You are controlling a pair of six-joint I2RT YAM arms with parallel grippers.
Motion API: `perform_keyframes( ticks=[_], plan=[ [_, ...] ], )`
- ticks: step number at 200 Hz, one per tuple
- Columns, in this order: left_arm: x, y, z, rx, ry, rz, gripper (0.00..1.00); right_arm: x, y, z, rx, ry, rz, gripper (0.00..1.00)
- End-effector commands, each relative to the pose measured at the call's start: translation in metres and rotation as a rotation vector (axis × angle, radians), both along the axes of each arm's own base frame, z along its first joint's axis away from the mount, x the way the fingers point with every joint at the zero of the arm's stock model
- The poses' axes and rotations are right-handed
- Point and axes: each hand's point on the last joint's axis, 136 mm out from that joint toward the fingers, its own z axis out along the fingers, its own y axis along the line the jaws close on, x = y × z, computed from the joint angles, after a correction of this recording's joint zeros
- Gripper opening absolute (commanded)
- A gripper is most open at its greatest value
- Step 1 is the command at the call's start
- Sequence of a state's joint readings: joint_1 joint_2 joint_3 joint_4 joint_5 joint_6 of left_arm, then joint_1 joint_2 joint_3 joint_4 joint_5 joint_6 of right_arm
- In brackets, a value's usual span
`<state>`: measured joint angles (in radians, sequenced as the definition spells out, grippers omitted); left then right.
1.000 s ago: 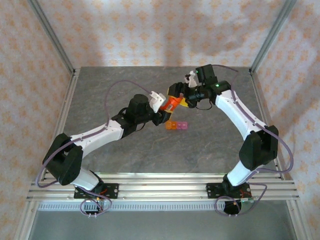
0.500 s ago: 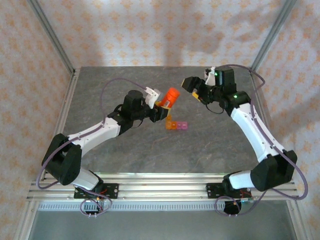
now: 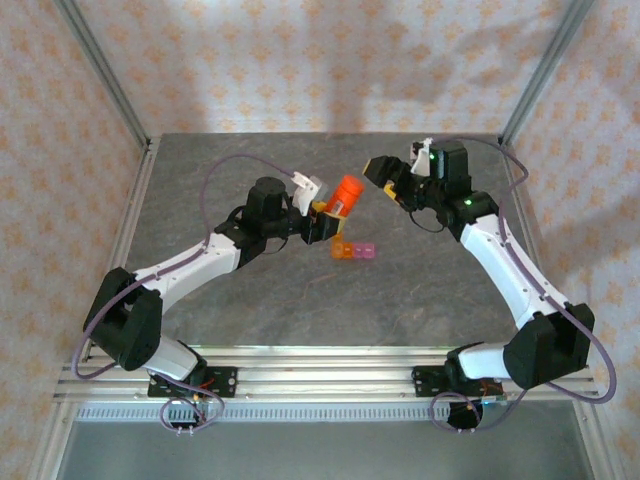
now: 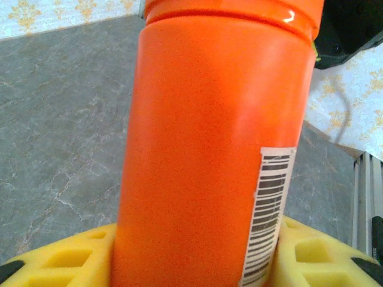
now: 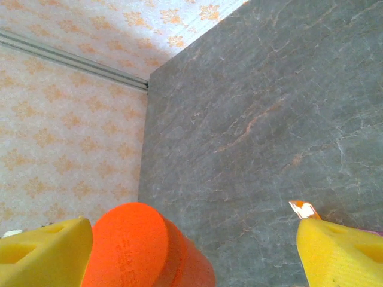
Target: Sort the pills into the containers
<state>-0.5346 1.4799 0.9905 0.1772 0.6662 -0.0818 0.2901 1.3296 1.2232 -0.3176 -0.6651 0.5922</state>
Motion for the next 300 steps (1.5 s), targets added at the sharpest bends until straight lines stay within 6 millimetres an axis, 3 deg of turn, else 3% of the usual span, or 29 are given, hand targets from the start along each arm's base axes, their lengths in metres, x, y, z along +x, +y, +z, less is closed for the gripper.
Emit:
perform_keyframes(
  ticks=[1,63,120,179,214,256,271,300],
  plan=[
    [0.002,-0.003,0.014,-0.002,-0.040,-0.015,0.00,0.004,0.011,0.010,0.020,-0.045,0.018,0.88],
    [0.003,-0.004,0.005,0.023,-0.027,-0.026,0.00,0.004,0.042,0.000,-0.009,-0.030,0.090,0.81],
    [0.004,-0.006,0.001,0.026,-0.018,-0.028,0.00,0.002,0.051,-0.001,0.001,-0.021,0.124,0.74],
    [0.007,-0.008,0.006,0.015,-0.021,-0.033,0.00,-0.002,0.058,-0.009,0.005,-0.001,0.160,0.60],
    [0.008,-0.009,0.010,0.013,-0.027,-0.033,0.00,-0.002,0.060,-0.012,0.006,0.008,0.170,0.50],
    [0.007,-0.011,0.011,0.013,-0.030,-0.047,0.00,-0.004,0.063,-0.012,0.028,0.014,0.187,0.26],
    [0.007,-0.012,0.011,0.020,-0.023,-0.057,0.24,-0.005,0.065,-0.009,0.045,0.012,0.201,0.19],
    [0.009,-0.012,0.008,0.033,-0.024,-0.056,0.48,-0.007,0.067,-0.003,0.062,0.009,0.208,0.18]
  ],
)
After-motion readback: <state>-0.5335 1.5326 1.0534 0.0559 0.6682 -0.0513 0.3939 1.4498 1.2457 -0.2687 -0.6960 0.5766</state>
